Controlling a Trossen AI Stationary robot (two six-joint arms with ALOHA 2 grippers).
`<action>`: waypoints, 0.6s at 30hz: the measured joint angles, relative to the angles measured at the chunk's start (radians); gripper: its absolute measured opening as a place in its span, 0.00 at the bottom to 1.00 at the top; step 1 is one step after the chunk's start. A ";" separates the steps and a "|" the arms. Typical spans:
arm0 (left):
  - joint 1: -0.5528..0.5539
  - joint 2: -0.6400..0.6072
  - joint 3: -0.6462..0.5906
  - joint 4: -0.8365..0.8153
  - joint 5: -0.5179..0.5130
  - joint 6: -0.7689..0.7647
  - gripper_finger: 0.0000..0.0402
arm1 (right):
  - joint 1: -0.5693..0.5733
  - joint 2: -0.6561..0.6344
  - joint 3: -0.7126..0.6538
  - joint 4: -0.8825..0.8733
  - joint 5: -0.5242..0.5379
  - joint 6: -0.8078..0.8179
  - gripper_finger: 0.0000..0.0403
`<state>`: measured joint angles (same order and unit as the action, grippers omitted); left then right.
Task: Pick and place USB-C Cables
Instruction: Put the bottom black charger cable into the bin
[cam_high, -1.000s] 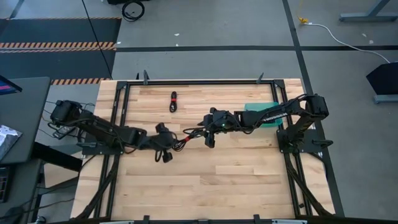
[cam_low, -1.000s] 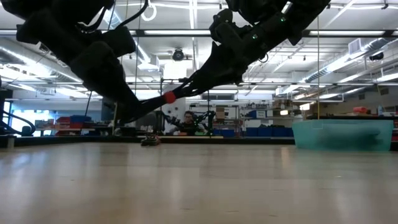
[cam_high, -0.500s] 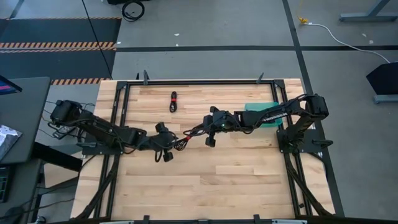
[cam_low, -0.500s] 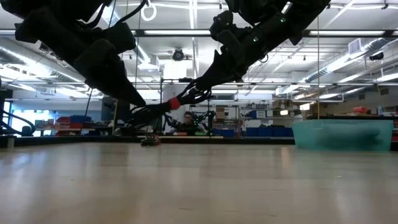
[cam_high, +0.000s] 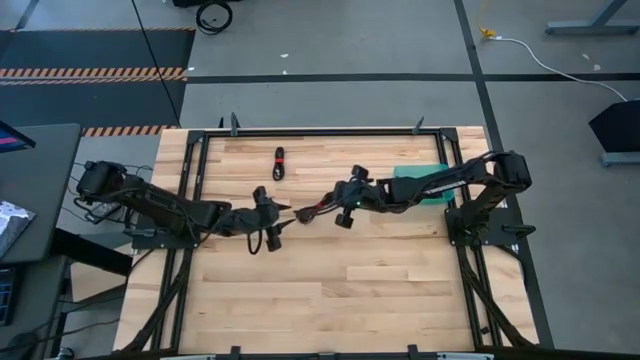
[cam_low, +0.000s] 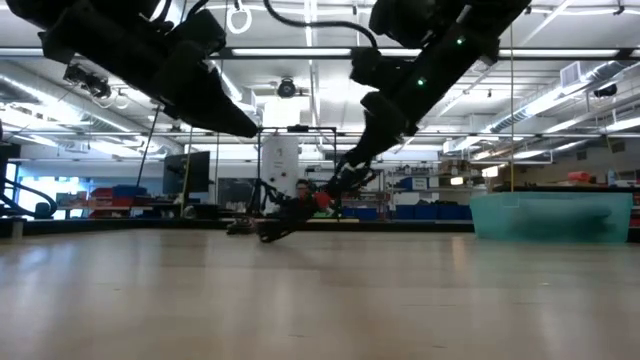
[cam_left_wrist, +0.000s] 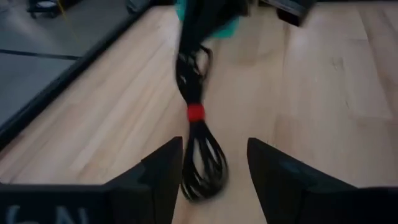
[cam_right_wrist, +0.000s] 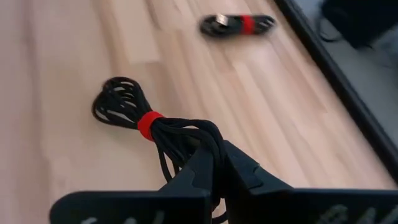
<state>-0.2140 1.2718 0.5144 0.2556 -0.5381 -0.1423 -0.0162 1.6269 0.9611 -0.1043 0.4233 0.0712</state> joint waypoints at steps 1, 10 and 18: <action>-0.003 0.001 0.000 -0.005 0.012 0.000 0.47 | 0.000 -0.010 0.000 -0.025 0.023 0.008 0.04; -0.001 0.002 0.000 -0.052 0.068 -0.022 0.43 | -0.014 -0.218 0.078 -0.441 0.174 0.140 0.04; -0.001 0.002 0.000 -0.050 0.068 -0.037 0.43 | -0.050 -0.388 0.111 -0.972 0.153 0.351 0.04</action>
<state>-0.2150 1.2735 0.5140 0.2061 -0.4697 -0.1797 -0.0664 1.2390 1.0720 -1.0765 0.5768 0.4224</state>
